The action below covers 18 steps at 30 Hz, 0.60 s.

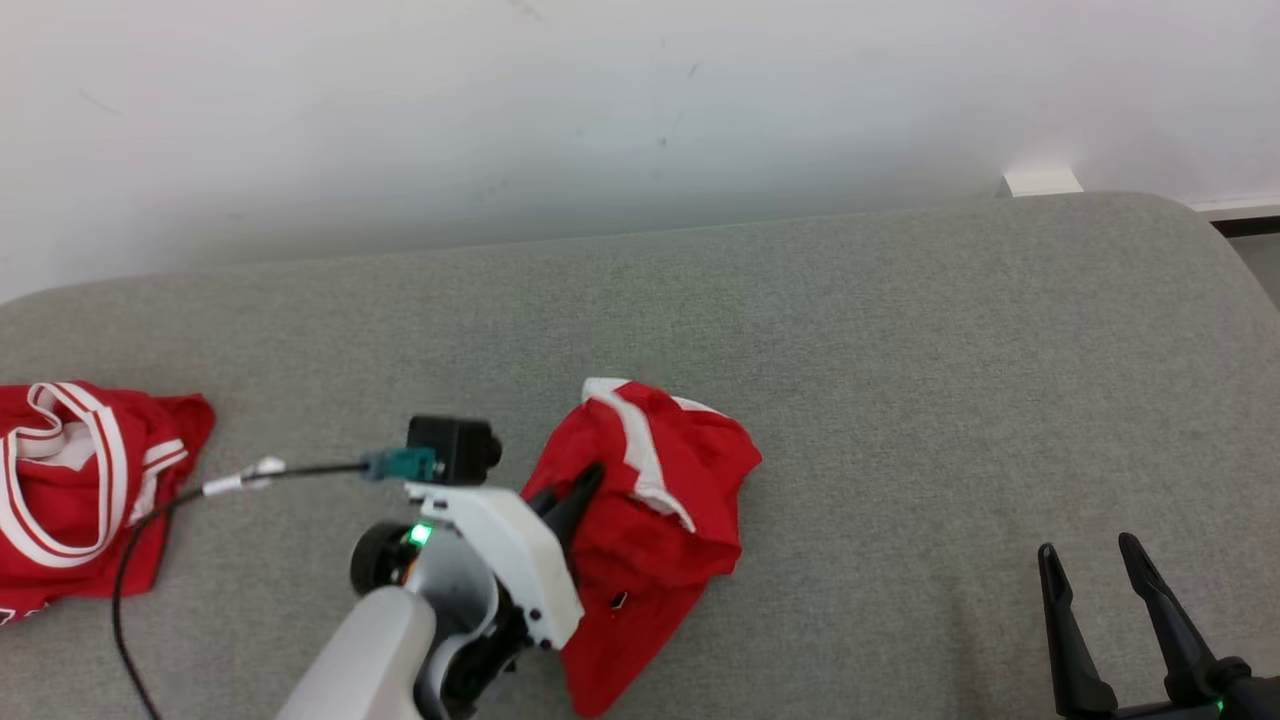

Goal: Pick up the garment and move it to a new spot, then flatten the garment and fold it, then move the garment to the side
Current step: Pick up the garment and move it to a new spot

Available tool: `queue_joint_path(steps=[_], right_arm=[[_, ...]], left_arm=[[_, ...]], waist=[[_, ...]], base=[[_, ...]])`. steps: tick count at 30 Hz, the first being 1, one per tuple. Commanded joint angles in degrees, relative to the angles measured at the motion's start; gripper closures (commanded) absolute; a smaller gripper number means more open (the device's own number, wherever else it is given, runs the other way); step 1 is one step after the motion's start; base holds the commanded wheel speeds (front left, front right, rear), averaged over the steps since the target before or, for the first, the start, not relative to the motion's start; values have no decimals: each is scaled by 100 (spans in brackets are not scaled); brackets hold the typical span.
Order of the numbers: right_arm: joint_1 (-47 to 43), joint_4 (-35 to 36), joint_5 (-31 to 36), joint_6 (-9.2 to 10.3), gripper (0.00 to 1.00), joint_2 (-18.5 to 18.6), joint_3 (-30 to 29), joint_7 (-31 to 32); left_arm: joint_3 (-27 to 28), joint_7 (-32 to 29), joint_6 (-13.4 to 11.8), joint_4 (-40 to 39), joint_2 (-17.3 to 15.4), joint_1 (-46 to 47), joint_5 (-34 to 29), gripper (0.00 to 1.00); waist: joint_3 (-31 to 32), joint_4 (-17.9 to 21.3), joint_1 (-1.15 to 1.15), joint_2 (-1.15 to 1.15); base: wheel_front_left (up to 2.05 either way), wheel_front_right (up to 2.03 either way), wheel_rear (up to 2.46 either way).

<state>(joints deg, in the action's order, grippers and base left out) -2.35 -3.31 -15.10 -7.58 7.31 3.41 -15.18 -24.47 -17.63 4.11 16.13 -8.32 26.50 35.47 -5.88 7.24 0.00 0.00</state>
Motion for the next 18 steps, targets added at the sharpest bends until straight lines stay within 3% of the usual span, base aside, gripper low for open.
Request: queue_joint_path(steps=[1, 6, 7, 8, 9, 14, 18], right_arm=[[73, -11, -24, 16, 0, -8, 30, 5], [133, -118, -5, 16, 0, -38, 135, 5], [143, -136, 2, 16, 0, -45, 157, 5], [150, -150, 14, 16, 0, -52, 169, 5], [155, -165, 29, 16, 0, -61, 183, 5], [117, -226, 54, 16, 0, -67, 188, 5], [0, -197, 92, 16, 0, -55, 28, 5]], left_arm=[[35, 342, -69, 386, 23, -150, -146, 100], [-143, 1160, -209, 1543, 72, -183, -600, 100], [-130, 1356, -251, 1739, 107, -156, -635, 85], [-132, 1536, -281, 1909, 129, -130, -694, 53], [-168, 1726, -293, 2058, 130, -105, -771, 3], [-202, 2644, -367, 2403, 175, -114, -962, 0], [-202, 3204, -513, 2223, 201, -326, -1202, 0]], waist=[[-31, 16, 0, 0], [-46, 1, 0, 0], [-43, -3, 0, 0], [-39, -11, 0, 0], [-30, -19, 0, 0], [54, -65, 0, 0], [214, -194, 0, 0]], base=[[0, 0, 0], [0, 0, 0], [0, 0, 0], [0, 0, 0], [0, 0, 0], [0, 0, 0], [0, 0, 0]])
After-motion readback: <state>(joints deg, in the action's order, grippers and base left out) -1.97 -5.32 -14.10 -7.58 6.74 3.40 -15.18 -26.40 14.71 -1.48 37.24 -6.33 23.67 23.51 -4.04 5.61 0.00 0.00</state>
